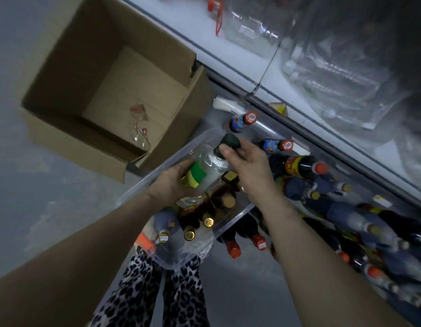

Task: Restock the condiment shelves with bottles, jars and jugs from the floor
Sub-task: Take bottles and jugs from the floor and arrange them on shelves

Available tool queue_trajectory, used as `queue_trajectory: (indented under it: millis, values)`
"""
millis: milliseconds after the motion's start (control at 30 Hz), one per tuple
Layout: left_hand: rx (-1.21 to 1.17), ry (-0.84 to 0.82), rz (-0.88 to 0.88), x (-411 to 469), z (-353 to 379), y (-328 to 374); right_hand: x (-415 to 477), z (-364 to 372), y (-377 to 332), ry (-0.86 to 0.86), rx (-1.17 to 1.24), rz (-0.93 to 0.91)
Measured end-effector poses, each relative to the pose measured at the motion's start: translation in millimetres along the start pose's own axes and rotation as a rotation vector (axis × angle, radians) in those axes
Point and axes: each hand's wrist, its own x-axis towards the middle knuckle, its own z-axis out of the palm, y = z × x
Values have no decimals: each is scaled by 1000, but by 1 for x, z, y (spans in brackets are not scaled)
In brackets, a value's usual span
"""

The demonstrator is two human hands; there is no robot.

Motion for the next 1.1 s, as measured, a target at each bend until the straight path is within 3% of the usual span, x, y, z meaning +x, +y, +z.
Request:
queue_trajectory:
  millis: [133, 267, 467, 600, 867, 1100]
  values:
    - [48, -67, 31, -44, -14, 43, -35, 1, -48, -28, 122, 13]
    - [40, 2, 65, -98, -16, 88, -76, -4, -101, -27, 154, 11]
    - [14, 141, 205, -174, -13, 161, -148, -5, -155, -19, -129, -46]
    - [15, 152, 255, -213, -13, 211, -182, -15, -190, 93, -55, -93]
    - [34, -29, 380, -286, -35, 318, -244, -62, -287, 105, 142, -156]
    - [-40, -143, 502, -343, -32, 383, -297, -95, -356, 13, 426, -236]
